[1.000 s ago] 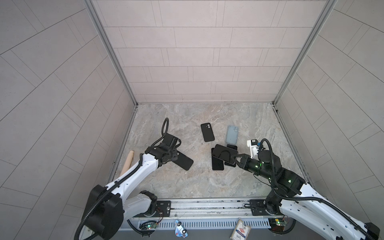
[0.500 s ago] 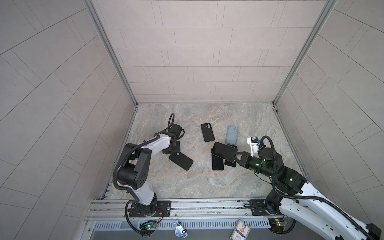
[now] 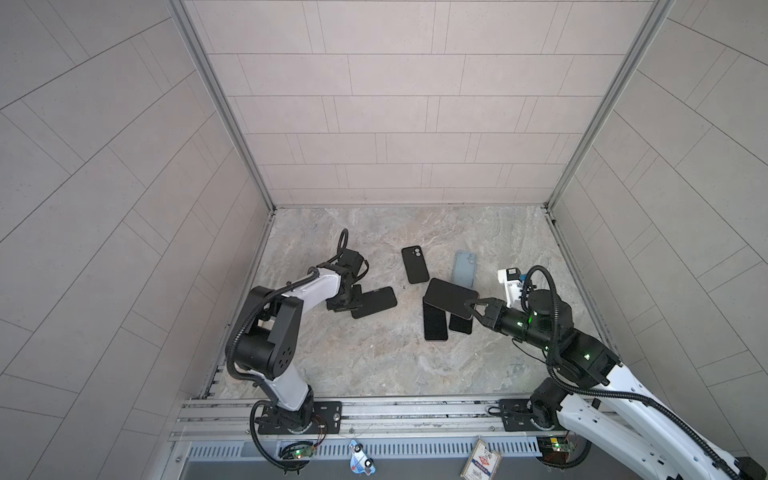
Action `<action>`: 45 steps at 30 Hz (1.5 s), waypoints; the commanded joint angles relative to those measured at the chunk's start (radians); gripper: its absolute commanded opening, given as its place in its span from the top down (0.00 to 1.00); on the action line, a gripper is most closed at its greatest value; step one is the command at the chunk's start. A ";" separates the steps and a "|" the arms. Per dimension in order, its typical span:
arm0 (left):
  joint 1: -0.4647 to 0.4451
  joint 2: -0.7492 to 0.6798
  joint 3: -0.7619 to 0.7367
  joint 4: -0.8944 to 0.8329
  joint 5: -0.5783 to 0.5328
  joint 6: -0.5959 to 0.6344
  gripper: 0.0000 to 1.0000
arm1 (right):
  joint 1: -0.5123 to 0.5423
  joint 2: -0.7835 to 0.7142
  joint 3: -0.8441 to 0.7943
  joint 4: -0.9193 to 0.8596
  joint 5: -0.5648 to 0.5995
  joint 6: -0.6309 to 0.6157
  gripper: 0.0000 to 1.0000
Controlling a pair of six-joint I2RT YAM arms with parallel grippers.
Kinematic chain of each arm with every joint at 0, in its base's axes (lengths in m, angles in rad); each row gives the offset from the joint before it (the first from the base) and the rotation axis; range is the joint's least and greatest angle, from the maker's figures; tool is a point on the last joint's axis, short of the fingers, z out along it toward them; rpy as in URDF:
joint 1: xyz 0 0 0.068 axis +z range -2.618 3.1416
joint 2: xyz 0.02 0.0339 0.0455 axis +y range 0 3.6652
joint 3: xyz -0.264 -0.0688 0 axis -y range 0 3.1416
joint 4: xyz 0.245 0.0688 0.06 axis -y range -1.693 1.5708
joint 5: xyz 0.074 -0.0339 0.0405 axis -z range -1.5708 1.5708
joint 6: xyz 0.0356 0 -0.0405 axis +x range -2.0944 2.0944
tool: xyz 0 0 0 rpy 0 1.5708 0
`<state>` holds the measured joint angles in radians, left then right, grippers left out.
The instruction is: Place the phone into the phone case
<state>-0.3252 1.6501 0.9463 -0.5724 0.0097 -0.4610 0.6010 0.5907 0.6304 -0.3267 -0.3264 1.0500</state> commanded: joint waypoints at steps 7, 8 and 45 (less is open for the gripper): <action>0.000 -0.123 -0.085 0.079 0.169 -0.091 0.59 | -0.005 -0.131 -0.064 0.011 0.011 0.038 1.00; -0.001 -0.113 -0.079 0.060 0.143 -0.094 0.59 | -0.006 -0.147 -0.074 0.011 0.014 0.047 1.00; -0.216 -0.014 0.066 -0.193 -0.174 0.117 1.00 | -0.007 -0.282 -0.192 0.015 0.070 0.130 1.00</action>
<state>-0.5003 1.6360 0.9901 -0.6872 -0.0818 -0.3969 0.5991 0.3092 0.4129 -0.3843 -0.2722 1.1755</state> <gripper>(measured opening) 0.048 0.111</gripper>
